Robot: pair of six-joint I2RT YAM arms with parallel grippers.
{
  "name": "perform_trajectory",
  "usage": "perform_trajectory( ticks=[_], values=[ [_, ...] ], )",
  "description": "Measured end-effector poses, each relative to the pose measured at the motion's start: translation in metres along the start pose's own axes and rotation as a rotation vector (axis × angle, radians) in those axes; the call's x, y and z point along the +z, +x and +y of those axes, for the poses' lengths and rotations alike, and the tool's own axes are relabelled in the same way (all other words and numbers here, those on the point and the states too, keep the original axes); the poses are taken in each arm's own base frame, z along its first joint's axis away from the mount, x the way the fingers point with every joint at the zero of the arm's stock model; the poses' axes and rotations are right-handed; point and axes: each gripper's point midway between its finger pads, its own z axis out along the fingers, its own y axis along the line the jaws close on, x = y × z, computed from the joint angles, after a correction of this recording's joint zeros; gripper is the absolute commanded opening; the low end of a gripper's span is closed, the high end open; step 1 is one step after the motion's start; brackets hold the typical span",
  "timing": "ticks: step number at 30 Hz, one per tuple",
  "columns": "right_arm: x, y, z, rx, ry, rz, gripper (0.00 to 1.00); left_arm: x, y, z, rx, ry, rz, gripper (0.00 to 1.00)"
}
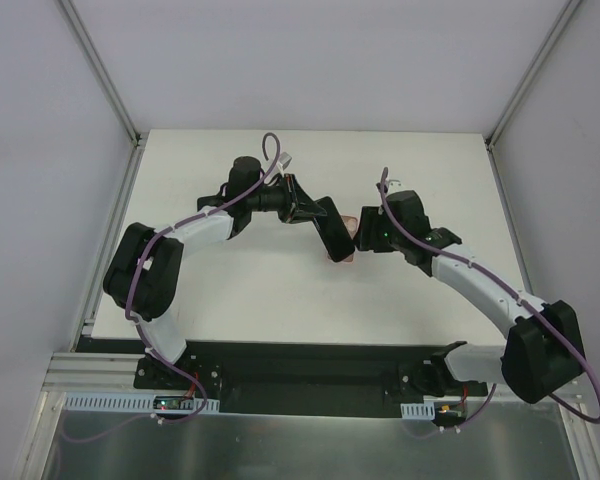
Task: Take the phone out of the phone case
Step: Remove the phone case from the phone.
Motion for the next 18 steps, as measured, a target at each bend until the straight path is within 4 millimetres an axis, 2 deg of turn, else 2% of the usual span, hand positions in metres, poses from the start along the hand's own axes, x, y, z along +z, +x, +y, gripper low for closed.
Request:
perform_trajectory(
  ticks=[7, 11, 18],
  values=[
    [0.013, 0.001, -0.002, 0.009, 0.041, -0.003, 0.51, 0.001, -0.003, 0.001, -0.016, -0.01, -0.018, 0.0],
    [0.019, 0.0, -0.001, -0.001, 0.054, -0.006, 0.52, 0.001, -0.004, 0.004, -0.023, -0.022, -0.028, 0.0],
    [0.014, 0.011, 0.005, 0.005, -0.009, 0.004, 0.54, 0.0, 0.0, 0.01, -0.053, -0.047, -0.01, 0.0]
  ],
)
